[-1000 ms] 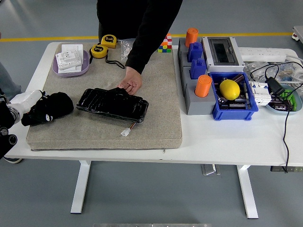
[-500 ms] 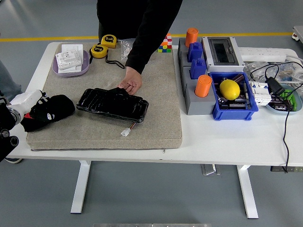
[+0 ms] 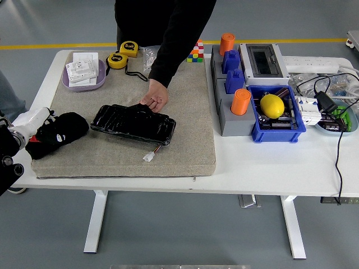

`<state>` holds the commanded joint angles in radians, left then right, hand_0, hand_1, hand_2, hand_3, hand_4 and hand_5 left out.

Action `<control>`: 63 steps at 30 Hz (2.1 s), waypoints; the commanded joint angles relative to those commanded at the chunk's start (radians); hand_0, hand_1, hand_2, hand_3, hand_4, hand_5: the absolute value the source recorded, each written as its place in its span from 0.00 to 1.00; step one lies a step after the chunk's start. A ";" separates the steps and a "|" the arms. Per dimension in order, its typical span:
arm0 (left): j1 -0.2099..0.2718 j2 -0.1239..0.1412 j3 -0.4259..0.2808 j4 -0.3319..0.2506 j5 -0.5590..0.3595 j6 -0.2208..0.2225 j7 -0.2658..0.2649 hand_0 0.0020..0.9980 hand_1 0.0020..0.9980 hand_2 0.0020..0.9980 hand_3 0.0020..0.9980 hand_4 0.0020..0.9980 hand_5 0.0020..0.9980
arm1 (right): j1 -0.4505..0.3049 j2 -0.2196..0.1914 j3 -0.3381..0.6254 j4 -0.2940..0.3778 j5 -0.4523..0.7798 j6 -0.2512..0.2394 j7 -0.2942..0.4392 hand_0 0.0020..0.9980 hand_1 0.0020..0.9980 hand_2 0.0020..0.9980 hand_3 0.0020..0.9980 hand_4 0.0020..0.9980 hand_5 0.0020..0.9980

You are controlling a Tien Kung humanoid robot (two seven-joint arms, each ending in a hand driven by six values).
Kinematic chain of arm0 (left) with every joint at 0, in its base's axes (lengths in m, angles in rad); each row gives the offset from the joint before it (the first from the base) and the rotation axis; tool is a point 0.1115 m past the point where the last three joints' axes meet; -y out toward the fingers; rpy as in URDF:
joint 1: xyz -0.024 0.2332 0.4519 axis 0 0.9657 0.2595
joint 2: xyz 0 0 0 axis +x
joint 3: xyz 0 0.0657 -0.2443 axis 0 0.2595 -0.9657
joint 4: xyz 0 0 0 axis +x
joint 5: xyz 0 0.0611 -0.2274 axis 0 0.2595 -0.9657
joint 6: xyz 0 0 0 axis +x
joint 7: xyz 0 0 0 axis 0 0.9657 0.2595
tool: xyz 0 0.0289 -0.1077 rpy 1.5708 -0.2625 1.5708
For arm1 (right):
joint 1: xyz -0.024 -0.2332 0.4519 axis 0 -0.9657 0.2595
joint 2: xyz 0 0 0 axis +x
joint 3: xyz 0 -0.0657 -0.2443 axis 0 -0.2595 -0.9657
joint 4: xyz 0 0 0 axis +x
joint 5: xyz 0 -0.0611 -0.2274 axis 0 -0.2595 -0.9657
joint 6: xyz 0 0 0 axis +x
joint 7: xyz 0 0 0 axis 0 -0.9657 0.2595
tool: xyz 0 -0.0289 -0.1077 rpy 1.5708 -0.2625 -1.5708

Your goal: Pick the rag up,wipe the panel,place it on the desk

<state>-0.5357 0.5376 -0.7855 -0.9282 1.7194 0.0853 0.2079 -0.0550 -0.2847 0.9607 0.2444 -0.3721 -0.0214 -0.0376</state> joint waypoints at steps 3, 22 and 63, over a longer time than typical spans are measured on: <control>0.002 0.000 -0.001 0.002 -0.008 0.004 -0.001 0.35 0.32 0.43 0.53 0.60 0.14 | 0.000 -0.001 0.005 0.000 -0.002 -0.001 0.000 0.74 0.71 0.70 0.60 1.00 0.52; 0.014 0.005 0.007 0.005 -0.166 0.036 -0.010 0.30 0.18 0.32 0.53 0.57 0.14 | 0.001 -0.003 -0.007 0.000 0.004 -0.002 -0.001 0.74 0.71 0.70 0.60 1.00 0.52; 0.006 0.005 -0.051 -0.233 -0.135 0.092 0.122 0.29 0.18 0.32 0.54 0.53 0.10 | 0.001 -0.007 -0.065 -0.007 0.033 0.005 0.002 0.74 0.71 0.70 0.60 1.00 0.52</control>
<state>-0.5296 0.5428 -0.8366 -1.1617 1.5842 0.1778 0.3302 -0.0541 -0.2916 0.8960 0.2370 -0.3391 -0.0161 -0.0358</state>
